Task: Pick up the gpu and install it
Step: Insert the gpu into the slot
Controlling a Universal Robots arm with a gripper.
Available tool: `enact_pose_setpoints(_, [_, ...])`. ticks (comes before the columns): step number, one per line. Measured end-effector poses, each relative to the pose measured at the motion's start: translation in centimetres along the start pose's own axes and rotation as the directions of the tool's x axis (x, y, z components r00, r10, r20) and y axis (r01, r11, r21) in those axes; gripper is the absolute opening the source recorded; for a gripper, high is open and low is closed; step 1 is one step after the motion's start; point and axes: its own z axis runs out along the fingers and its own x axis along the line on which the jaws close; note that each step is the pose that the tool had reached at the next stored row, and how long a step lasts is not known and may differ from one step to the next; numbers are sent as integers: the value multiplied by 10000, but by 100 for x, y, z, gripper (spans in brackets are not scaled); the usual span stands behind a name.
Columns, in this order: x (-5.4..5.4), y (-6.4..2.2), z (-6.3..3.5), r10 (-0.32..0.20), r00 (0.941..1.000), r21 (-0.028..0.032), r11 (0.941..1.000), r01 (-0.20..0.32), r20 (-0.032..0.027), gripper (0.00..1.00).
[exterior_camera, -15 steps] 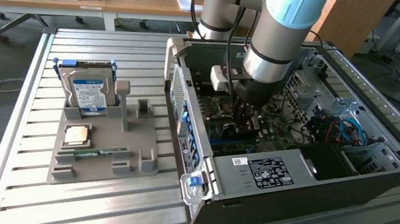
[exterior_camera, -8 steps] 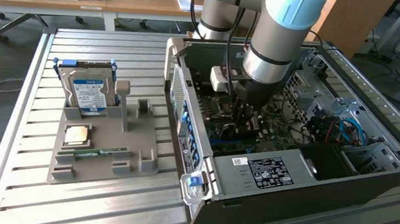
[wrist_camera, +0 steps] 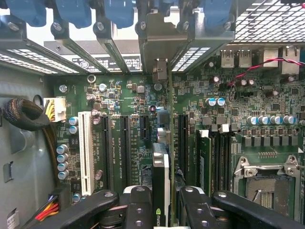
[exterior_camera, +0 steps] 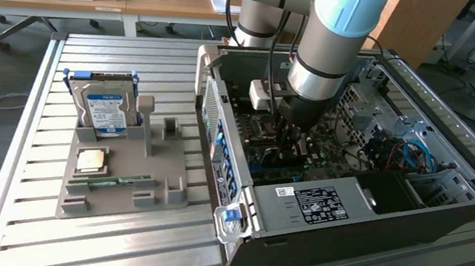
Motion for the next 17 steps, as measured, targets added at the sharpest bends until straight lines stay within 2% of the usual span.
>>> enact_pose_setpoints(17, [2, 32, 6, -2, 10000, 5, 10000, 2, -3, 27])
